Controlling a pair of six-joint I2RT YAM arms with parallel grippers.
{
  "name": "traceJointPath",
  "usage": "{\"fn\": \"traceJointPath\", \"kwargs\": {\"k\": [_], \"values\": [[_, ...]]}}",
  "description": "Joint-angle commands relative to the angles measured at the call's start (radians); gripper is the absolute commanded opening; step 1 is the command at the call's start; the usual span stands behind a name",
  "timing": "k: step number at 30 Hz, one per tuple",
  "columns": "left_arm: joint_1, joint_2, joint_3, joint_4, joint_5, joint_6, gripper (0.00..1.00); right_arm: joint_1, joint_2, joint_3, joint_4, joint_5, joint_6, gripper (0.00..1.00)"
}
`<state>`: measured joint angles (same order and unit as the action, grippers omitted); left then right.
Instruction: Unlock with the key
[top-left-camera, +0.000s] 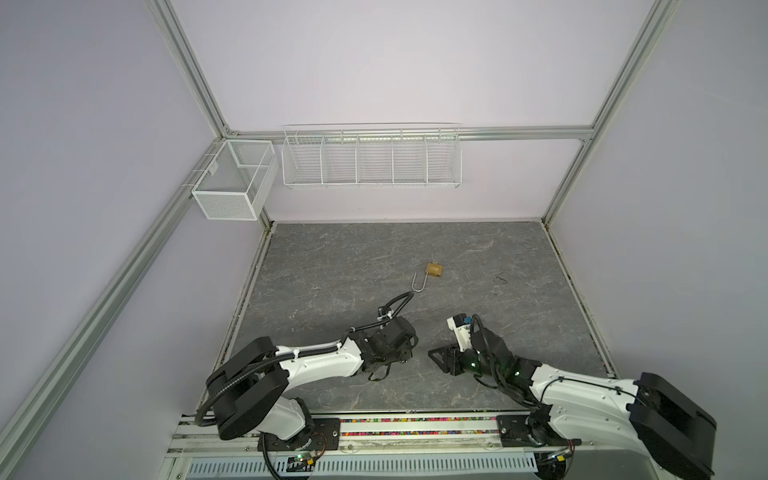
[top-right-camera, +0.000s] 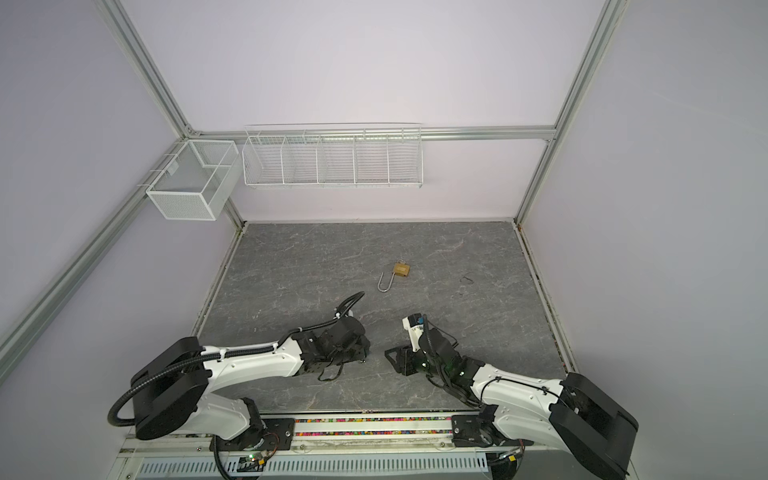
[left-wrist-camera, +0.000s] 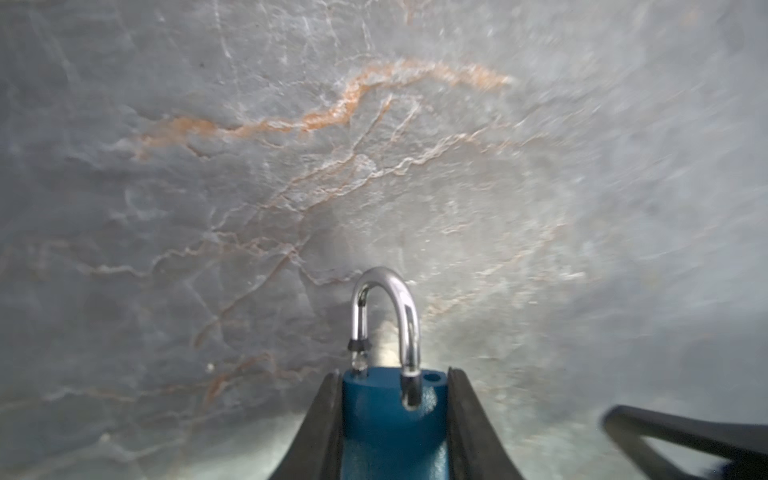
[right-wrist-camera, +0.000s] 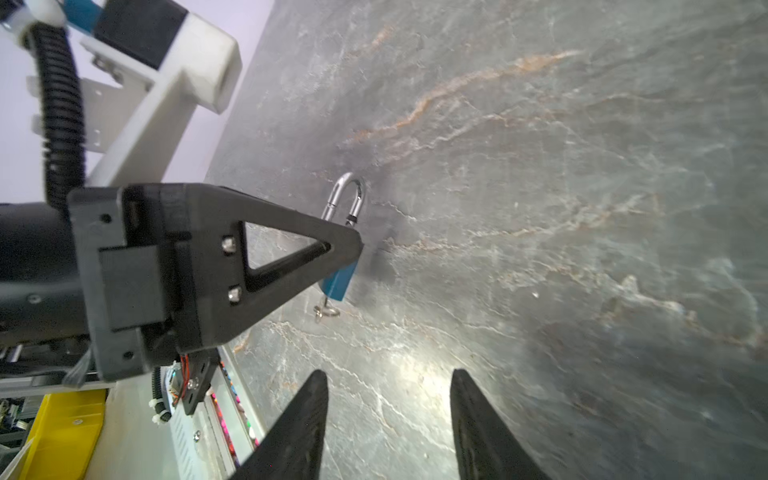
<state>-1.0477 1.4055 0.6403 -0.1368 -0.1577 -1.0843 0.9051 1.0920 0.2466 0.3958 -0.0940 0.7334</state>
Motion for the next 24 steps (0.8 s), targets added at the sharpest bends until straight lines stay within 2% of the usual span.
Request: {"fn": "traceJointPath", "kwargs": {"k": [1,6,15,24], "values": [[-0.003,-0.065,-0.075,0.232,0.020,-0.194,0.00,0.021,-0.016,0.020,0.099,0.014,-0.028,0.50],[-0.005,-0.109,-0.152,0.398,0.015,-0.309,0.00,0.048,-0.003,0.081,0.043,0.038,-0.061,0.49],[-0.008,-0.182,-0.155,0.382,0.004,-0.343,0.00,0.087,0.090,0.162,0.018,0.069,-0.079,0.44],[-0.009,-0.225,-0.177,0.404,0.007,-0.364,0.00,0.092,0.111,0.206,-0.026,0.097,-0.107,0.42]]}}
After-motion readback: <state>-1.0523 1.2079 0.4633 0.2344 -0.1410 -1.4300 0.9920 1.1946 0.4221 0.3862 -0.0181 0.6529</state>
